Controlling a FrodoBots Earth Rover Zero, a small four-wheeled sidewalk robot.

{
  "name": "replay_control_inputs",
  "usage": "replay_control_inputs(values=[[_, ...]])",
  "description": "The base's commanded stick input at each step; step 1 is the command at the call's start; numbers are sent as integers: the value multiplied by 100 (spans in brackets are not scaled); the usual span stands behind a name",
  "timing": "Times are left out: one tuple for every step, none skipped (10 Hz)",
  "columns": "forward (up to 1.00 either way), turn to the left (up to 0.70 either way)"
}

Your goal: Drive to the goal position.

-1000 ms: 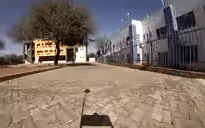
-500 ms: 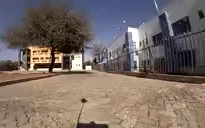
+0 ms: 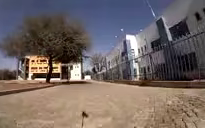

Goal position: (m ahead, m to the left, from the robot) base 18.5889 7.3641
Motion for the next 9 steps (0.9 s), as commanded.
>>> replay_control_inputs(values=[[100, 0], [100, 0], [100, 0], [100, 0], [100, 0], [100, 0], [100, 0], [100, 0], [100, 0]])
